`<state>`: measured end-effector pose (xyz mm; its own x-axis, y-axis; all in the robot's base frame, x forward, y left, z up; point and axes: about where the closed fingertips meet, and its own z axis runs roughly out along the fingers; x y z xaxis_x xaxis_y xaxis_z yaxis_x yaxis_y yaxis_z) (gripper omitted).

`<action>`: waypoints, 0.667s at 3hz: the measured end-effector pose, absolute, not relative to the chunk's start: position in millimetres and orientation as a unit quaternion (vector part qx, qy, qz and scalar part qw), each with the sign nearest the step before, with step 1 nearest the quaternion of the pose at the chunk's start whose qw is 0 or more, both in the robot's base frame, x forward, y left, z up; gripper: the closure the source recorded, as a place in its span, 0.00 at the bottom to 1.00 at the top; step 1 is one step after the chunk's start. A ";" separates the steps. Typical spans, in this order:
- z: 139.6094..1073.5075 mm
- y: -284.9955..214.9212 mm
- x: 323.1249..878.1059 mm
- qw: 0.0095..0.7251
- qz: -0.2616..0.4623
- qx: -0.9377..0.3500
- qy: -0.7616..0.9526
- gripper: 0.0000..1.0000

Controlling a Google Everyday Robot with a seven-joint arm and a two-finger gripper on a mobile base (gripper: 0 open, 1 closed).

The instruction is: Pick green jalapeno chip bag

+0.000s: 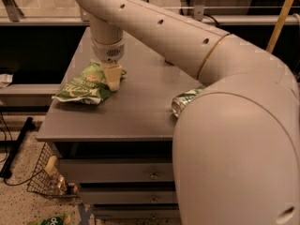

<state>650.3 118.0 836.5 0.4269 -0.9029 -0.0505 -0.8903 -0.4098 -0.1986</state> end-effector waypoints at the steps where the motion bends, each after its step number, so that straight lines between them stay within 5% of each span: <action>1: 860.2 113.3 649.7 0.129 -0.037 -0.835 0.533 0.65; 2: 901.5 109.3 645.4 0.176 -0.047 -0.831 0.525 0.87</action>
Offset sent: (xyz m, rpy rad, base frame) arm -0.0131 -0.0188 0.1326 0.2155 -0.2132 0.0189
